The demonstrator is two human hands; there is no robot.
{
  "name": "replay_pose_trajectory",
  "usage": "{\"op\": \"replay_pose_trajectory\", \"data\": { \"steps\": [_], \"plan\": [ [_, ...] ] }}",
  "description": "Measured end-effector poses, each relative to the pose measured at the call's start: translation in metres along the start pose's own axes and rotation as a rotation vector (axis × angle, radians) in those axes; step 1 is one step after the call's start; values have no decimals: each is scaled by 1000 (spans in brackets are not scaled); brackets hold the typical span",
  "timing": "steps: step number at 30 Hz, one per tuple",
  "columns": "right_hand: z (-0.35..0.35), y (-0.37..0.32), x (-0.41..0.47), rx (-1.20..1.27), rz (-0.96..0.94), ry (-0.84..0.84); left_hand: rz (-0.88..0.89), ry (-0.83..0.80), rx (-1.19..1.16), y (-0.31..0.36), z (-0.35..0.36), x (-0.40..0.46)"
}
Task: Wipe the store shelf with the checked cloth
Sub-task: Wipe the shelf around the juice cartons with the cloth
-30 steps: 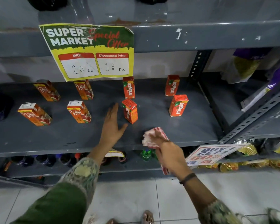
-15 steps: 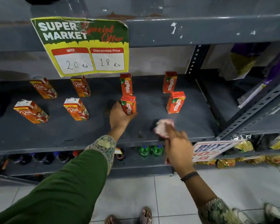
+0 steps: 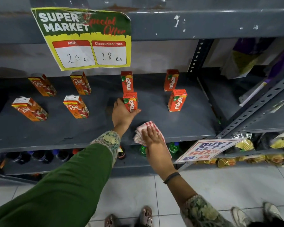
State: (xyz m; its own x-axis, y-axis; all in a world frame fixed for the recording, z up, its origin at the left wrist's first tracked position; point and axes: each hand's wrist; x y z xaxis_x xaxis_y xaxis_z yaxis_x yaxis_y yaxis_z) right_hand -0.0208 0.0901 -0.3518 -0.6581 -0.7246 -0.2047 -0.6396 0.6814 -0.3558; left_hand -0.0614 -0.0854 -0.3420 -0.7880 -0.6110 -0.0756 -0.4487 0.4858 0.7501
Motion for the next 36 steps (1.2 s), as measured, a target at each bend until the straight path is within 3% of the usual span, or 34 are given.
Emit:
{"op": "replay_pose_trajectory", "data": {
  "steps": [2, 5, 7, 9, 14, 18, 21, 23, 25, 27, 31, 36],
  "plan": [
    [-5, 5, -5, 199, 38, 116, 15, -27, 5, -1, -3, -2],
    [-21, 46, -14, 301, 319, 367, 73, 21, 27, -11, -17, -12],
    [-32, 72, -16, 275, 488, 384, 127, 113, 75, -27, -31, -29],
    [-33, 73, -11, 236, 533, 326, 160, 209, 160, -51, -47, -50],
    [3, -19, 17, 62, 149, 149, 51, 311, 452, -120, -95, -82],
    [24, -98, 25, 42, -145, 10, -38, 157, 539, -157, -137, -85],
    [13, -130, 30, 441, -20, 153, -109, -74, 643, -185, -158, -86],
    [-4, -143, 56, 484, 44, 310, -88, -140, 713, -198, -163, -86],
    [-23, -153, 99, 429, 22, 360, -62, -167, 701, -203, -164, -84],
    [-37, -159, 151, 365, 59, 302, -63, -187, 704, -206, -165, -81],
    [-29, -150, 210, 182, 203, -39, -52, -219, 723, -210, -169, -79],
    [14, -144, 180, 61, 145, -35, -76, -259, 659, -216, -166, -73]
  ]
}}
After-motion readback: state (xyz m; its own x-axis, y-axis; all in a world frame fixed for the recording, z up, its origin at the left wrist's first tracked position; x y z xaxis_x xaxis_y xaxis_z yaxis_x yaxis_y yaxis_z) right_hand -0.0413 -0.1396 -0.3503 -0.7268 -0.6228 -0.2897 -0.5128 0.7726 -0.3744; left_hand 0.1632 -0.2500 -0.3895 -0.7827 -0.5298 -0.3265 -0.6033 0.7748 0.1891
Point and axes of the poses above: each hand's wrist, its own x-axis towards the middle knuckle, its own z-axis out of the palm, y = z × x, and after that the axes turned 13 degrees about -y, right-handed
